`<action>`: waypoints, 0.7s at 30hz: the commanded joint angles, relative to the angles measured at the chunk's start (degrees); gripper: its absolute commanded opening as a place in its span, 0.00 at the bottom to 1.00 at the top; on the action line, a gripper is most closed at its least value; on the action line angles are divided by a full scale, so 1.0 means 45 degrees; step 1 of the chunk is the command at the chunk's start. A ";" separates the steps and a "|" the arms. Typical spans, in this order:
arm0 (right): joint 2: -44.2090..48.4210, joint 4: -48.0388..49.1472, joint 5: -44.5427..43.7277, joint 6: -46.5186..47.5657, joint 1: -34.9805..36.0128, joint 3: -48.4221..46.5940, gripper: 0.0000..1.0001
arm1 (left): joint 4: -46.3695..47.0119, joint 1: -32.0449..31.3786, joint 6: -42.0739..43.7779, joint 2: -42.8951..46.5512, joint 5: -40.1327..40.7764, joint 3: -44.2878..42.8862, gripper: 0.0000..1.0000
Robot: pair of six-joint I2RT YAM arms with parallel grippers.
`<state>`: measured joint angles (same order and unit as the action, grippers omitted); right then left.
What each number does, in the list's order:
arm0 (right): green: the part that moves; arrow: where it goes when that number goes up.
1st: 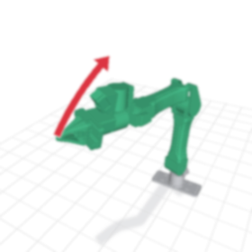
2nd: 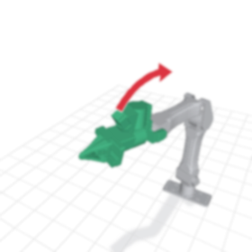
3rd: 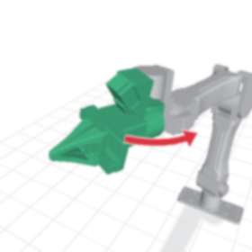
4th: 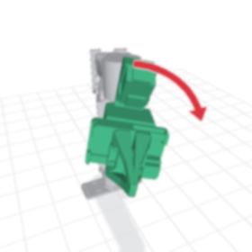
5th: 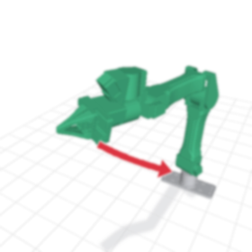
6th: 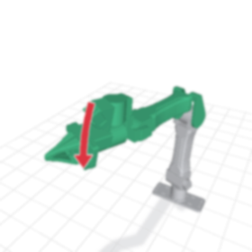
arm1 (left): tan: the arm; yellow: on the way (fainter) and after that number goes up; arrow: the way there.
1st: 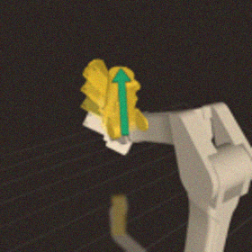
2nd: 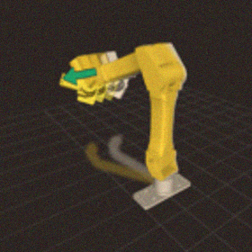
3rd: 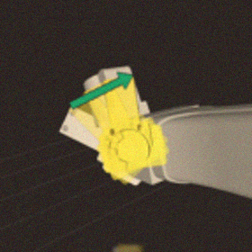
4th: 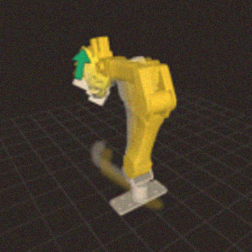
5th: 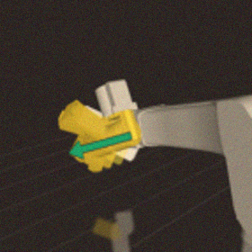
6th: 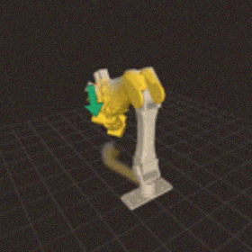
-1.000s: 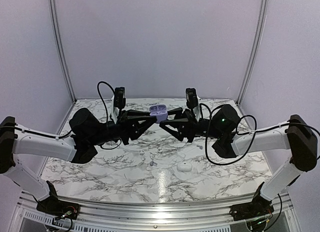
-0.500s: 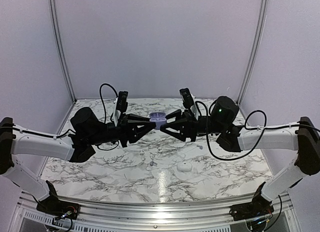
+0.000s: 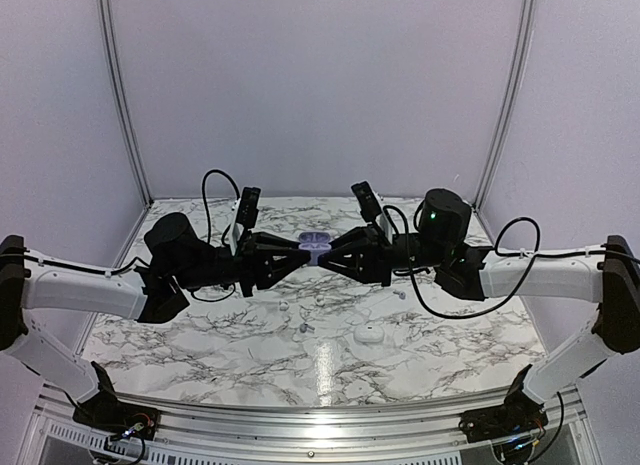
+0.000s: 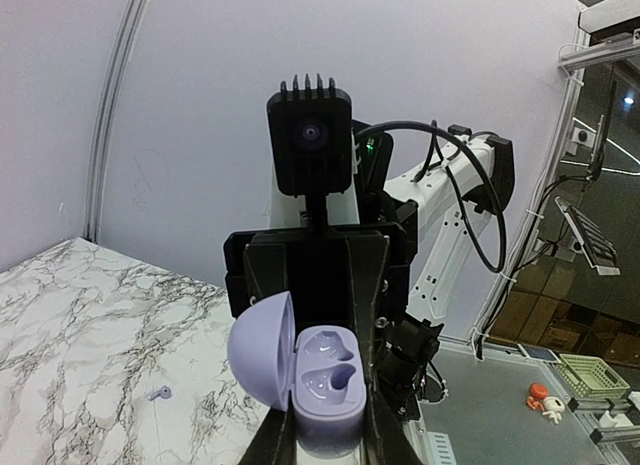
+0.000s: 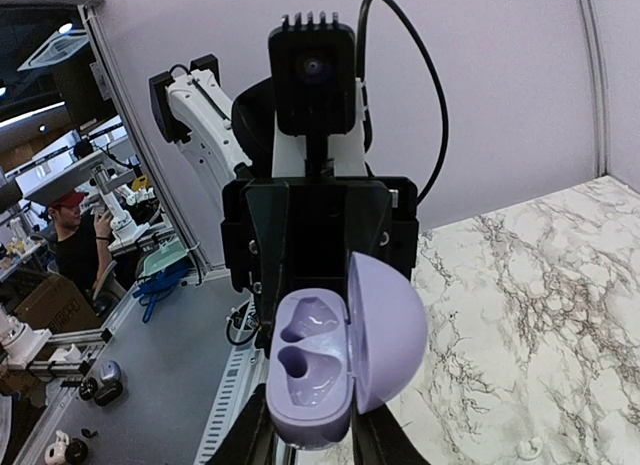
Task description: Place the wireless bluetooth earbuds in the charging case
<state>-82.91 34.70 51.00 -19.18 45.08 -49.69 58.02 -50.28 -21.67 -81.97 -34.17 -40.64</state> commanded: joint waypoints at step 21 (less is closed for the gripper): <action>-0.0331 0.2384 0.0246 -0.1216 0.0010 -0.0105 0.00 | 0.0085 0.0065 -0.0224 0.0097 -0.0120 -0.0452 0.42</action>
<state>-83.46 40.93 51.59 -22.57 45.01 -49.67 57.56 -49.71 -22.52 -81.93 -34.65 -40.66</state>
